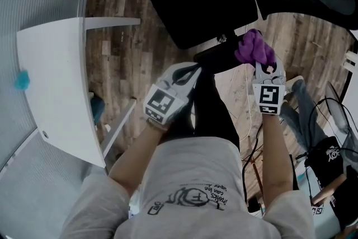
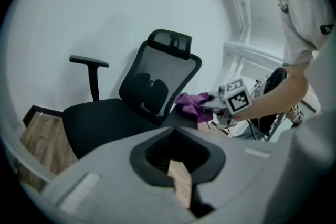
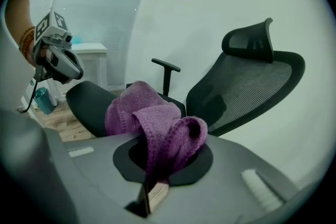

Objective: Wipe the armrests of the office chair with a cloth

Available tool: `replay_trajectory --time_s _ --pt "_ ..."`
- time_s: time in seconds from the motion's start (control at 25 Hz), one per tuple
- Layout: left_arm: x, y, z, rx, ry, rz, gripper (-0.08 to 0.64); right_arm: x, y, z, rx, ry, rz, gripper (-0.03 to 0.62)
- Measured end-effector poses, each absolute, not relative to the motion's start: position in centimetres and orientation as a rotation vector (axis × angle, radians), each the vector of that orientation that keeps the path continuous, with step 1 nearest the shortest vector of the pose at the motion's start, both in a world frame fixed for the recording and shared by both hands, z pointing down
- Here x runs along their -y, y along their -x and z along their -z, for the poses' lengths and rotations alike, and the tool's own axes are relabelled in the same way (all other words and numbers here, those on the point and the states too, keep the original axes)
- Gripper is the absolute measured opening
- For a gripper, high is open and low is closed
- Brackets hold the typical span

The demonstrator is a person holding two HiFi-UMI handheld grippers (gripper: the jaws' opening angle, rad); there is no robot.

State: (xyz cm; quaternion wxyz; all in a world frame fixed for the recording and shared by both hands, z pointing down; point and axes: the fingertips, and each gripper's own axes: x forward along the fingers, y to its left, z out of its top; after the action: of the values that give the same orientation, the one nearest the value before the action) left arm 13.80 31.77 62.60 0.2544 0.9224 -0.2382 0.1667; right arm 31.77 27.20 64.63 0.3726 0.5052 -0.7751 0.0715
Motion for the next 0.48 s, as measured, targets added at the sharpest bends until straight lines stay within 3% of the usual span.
replay_trajectory --time_s 0.48 --pt "-32.3 -12.7 -63.7 0.668 -2.489 -0.479 0.0 -26.5 -35.5 -65.5 1.863 -1.34 -0.2 0.025"
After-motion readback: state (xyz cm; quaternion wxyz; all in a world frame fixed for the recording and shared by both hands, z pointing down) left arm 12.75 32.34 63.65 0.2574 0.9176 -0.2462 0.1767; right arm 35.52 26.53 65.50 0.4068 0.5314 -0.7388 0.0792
